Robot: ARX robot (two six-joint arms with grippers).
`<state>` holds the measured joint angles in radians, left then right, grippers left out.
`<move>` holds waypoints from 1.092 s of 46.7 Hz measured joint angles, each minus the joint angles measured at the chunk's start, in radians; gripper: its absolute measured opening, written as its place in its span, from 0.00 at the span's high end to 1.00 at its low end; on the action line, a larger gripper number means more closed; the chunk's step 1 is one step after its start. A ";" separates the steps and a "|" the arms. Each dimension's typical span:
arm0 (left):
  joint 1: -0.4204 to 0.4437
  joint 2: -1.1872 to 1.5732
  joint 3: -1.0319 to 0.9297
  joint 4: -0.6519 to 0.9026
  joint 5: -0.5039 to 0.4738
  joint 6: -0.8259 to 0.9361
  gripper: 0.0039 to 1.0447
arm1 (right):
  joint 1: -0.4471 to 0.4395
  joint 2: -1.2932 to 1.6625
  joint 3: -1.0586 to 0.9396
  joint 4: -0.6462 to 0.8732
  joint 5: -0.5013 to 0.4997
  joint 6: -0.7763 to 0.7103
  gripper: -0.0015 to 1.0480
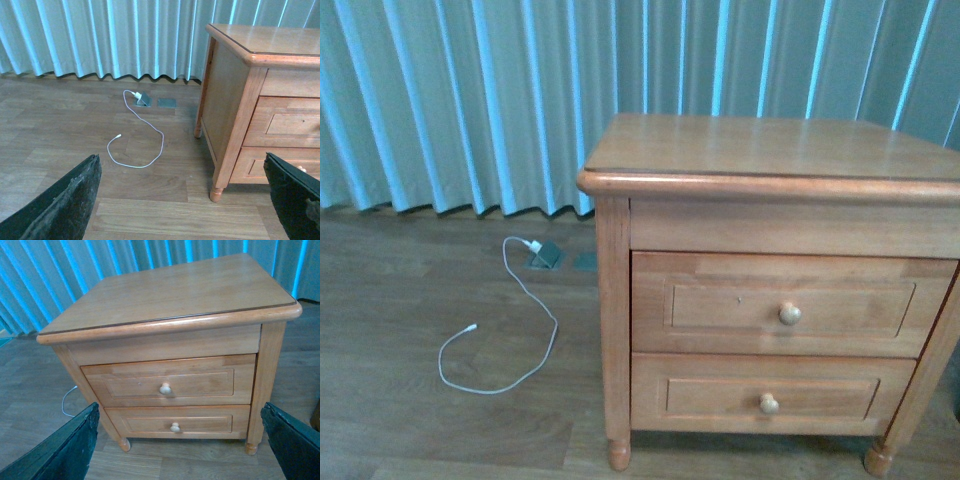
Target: Put charger into drawer
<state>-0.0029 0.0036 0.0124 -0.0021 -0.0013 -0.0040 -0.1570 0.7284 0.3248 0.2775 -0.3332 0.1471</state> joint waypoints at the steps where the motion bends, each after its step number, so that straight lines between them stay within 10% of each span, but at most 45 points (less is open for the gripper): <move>1: 0.000 0.000 0.000 0.000 0.000 0.000 0.06 | 0.000 -0.003 0.000 0.000 -0.003 0.000 0.08; 11: 0.000 0.000 0.000 0.000 -0.001 0.000 0.06 | 0.098 -0.091 -0.147 0.178 0.307 -0.126 0.49; 23: 0.000 0.000 0.000 0.000 -0.001 0.000 0.06 | 0.153 -0.218 -0.232 0.135 0.333 -0.145 0.99; 51: 0.000 0.000 0.000 0.000 -0.001 0.000 0.06 | 0.153 -0.429 -0.320 0.023 0.333 -0.145 0.98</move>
<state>-0.0025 0.0036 0.0124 -0.0021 -0.0021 -0.0040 -0.0036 0.2996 0.0048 0.3008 -0.0006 0.0017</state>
